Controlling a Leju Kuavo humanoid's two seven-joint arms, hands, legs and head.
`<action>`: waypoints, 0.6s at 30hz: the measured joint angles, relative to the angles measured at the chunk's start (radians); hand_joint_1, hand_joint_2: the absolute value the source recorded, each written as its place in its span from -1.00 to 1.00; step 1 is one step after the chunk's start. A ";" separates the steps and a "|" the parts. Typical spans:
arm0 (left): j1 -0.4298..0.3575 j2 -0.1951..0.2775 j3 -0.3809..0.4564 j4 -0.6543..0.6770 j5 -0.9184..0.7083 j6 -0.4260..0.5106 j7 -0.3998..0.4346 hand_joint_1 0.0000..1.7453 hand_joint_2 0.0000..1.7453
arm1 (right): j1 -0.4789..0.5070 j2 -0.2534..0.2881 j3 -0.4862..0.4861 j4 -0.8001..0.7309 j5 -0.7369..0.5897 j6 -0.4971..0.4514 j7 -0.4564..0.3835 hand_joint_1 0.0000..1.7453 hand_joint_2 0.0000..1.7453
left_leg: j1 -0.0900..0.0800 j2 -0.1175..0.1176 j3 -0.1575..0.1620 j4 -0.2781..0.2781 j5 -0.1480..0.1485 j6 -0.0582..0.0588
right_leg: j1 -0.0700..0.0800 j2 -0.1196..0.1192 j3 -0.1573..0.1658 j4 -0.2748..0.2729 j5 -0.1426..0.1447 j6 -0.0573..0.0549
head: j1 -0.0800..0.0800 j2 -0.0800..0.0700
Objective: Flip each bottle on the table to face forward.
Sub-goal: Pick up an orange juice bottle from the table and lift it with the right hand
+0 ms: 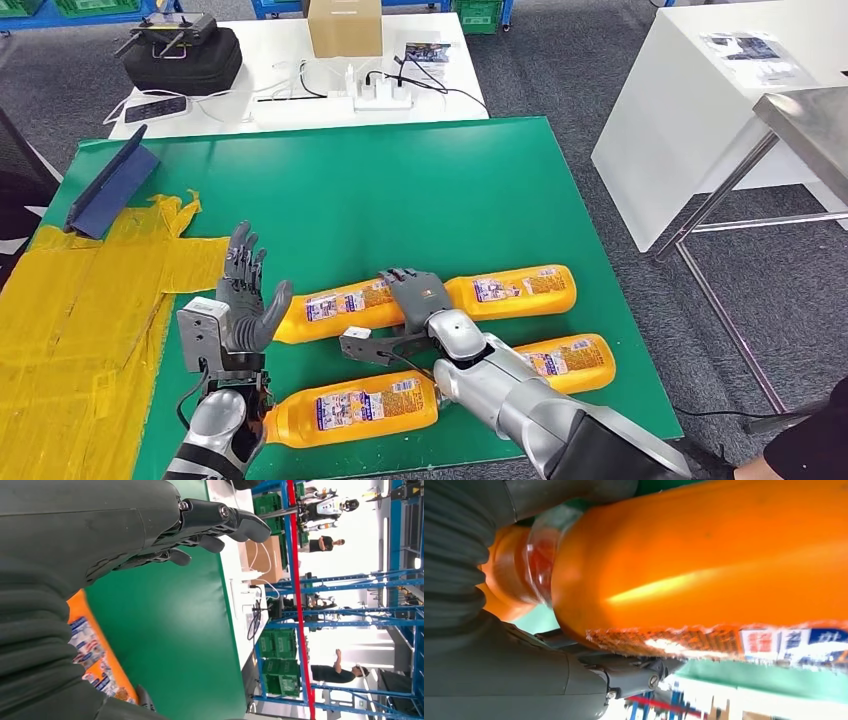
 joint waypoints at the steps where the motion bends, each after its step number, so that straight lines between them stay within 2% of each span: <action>1: 0.000 0.000 -0.001 0.000 0.000 -0.001 -0.001 -1.00 1.00 | 0.003 -0.003 -0.004 0.000 0.002 -0.033 -0.009 0.90 1.00 | 0.000 0.000 0.000 0.000 0.000 0.000 | 0.000 0.000 0.000 0.000 0.000 0.000 | 0.000 0.000; 9: 0.002 0.000 -0.002 0.000 0.004 -0.002 -0.008 -1.00 1.00 | 0.021 -0.021 -0.032 0.000 0.018 -0.182 -0.056 0.95 1.00 | 0.000 0.000 -0.001 0.000 0.000 0.000 | 0.000 0.000 -0.001 0.000 0.000 0.000 | 0.000 0.000; 10: 0.003 0.000 -0.002 0.000 0.006 -0.002 -0.009 -1.00 1.00 | 0.024 -0.023 -0.036 0.000 0.022 -0.211 -0.065 0.64 1.00 | 0.000 0.000 -0.001 0.000 0.000 0.000 | 0.000 0.000 -0.001 0.000 0.000 0.000 | 0.000 0.000; 12: 0.005 0.000 -0.003 0.000 0.010 -0.003 -0.011 -1.00 1.00 | 0.028 -0.025 -0.045 0.000 0.036 -0.258 -0.077 -0.36 1.00 | 0.000 0.000 -0.001 0.000 0.000 0.000 | 0.000 0.000 -0.001 0.000 0.000 0.000 | 0.000 0.000; 13: 0.006 0.000 -0.003 0.000 0.011 -0.002 -0.013 -1.00 1.00 | 0.030 -0.026 -0.048 0.000 0.046 -0.274 -0.079 -0.77 1.00 | 0.000 0.000 -0.001 0.000 0.000 0.000 | 0.000 0.000 -0.001 0.000 0.000 0.000 | 0.000 0.000; 14: 0.007 0.000 -0.003 0.000 0.013 -0.002 -0.014 -1.00 1.00 | 0.032 -0.027 -0.049 0.000 0.059 -0.285 -0.076 -0.89 1.00 | 0.000 0.000 -0.001 0.000 0.000 0.000 | 0.000 0.000 -0.001 0.000 0.000 0.000 | 0.000 0.000; 16: 0.009 0.000 -0.003 0.000 0.015 -0.002 -0.016 -1.00 1.00 | 0.034 -0.028 -0.051 0.000 0.089 -0.295 -0.064 -0.87 1.00 | 0.000 0.000 -0.001 0.000 0.000 0.000 | 0.000 0.000 -0.001 0.000 0.000 0.000 | 0.000 0.000; 18: 0.012 0.000 -0.003 0.000 0.016 -0.001 -0.017 -1.00 1.00 | 0.034 -0.028 -0.051 0.000 0.117 -0.290 -0.046 -0.97 1.00 | 0.000 0.000 -0.001 0.000 0.000 0.000 | 0.000 0.000 -0.001 0.000 0.000 0.000 | 0.000 0.000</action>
